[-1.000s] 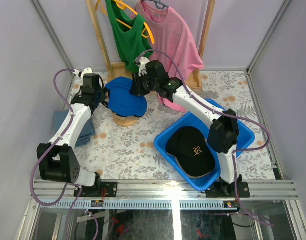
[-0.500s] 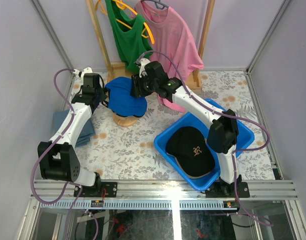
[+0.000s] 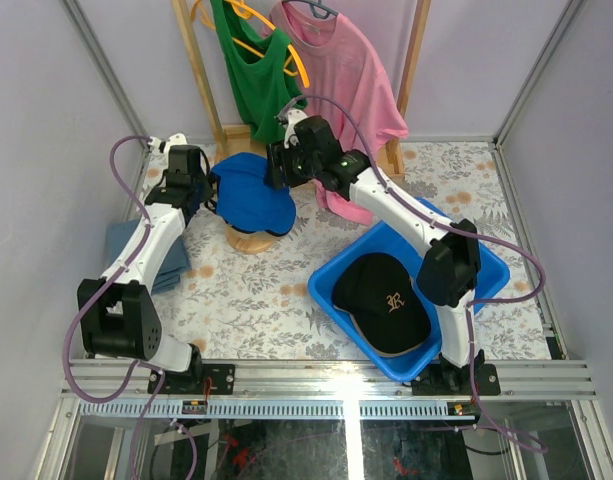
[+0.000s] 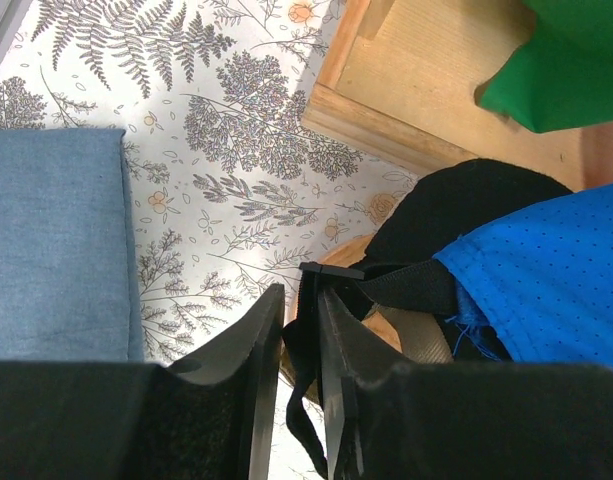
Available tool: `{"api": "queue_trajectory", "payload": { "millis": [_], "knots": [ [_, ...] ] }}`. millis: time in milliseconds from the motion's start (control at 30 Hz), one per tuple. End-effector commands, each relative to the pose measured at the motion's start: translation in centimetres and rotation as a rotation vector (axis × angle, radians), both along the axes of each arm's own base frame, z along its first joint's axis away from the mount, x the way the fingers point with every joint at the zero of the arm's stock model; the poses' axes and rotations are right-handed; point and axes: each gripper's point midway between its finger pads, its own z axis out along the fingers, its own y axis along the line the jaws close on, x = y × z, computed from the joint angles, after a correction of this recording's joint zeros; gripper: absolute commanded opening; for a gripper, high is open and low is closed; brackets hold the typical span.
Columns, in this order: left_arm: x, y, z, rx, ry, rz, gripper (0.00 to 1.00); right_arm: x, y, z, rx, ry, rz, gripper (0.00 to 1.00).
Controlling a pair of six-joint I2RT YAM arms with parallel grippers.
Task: Stack the hats
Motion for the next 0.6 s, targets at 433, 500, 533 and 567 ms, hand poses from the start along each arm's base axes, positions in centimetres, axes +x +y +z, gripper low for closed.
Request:
{"api": "queue_trajectory", "payload": {
  "millis": [433, 500, 533, 567],
  "knots": [
    [2.7, -0.7, 1.6, 0.011, -0.102, -0.083, 0.23, 4.9, 0.6, 7.9, 0.207, -0.175, -0.084, 0.64],
    [2.7, -0.8, 1.3, 0.011, -0.099, -0.093, 0.23, 5.3, 1.3, 7.1, 0.219, -0.155, -0.077, 0.64],
    [2.7, -0.8, 1.1, 0.012, -0.099, -0.096, 0.24, 5.4, 1.6, 6.7, 0.226, -0.144, -0.074, 0.64],
    [2.6, -0.9, 1.1, 0.011, -0.101, -0.1, 0.24, 5.5, 2.0, 6.3, 0.233, -0.132, -0.068, 0.64]
  ]
}}
